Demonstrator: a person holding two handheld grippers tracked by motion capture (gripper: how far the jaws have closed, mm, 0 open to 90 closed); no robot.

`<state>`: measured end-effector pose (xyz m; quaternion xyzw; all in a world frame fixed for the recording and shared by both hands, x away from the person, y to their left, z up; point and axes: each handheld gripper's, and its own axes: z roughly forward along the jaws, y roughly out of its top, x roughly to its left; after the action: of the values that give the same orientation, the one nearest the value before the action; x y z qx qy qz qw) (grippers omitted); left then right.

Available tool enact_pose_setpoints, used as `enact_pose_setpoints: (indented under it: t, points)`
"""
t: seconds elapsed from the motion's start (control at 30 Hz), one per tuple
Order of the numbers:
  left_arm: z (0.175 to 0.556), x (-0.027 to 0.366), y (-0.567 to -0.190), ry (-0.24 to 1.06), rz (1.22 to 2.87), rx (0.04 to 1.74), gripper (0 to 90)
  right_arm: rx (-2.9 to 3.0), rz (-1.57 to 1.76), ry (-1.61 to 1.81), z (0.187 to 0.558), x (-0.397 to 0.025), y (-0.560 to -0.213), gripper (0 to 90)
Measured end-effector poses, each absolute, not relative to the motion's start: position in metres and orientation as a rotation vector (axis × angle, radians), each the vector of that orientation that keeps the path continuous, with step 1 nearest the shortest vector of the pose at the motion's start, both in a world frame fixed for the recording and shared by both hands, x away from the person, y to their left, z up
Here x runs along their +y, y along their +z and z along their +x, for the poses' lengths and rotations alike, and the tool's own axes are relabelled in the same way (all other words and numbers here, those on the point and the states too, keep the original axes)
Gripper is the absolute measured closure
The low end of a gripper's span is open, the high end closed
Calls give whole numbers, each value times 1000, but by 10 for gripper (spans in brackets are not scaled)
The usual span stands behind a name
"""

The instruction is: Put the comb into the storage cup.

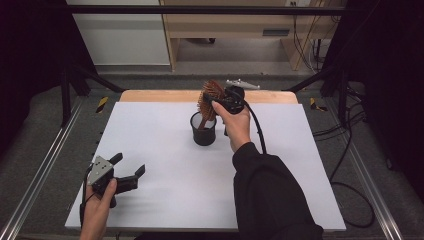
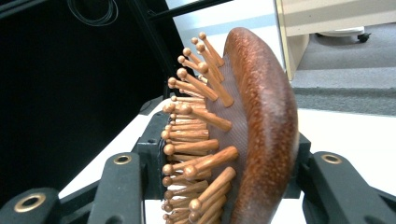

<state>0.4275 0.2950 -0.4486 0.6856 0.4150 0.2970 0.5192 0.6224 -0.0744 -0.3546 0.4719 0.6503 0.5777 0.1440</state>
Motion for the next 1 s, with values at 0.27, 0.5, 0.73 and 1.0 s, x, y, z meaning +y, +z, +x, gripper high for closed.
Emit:
enact_pose_setpoints:
  t: [0.27,0.5,0.73,1.0]
  points:
    - [427,296,-448,711,1636,1003,54,1896,1333,1640,626,-72,-354,481]
    - [427,296,-448,710,1638,1002,54,1905,1336,1613,630,-71,-353,470]
    - [427,297,-448,713,1638,1000,54,1906,1341,1602,634,-73,-355,453]
    - [428,297,-449,711,1637,1006,54,1913,1352,1580,636,-77,-356,438]
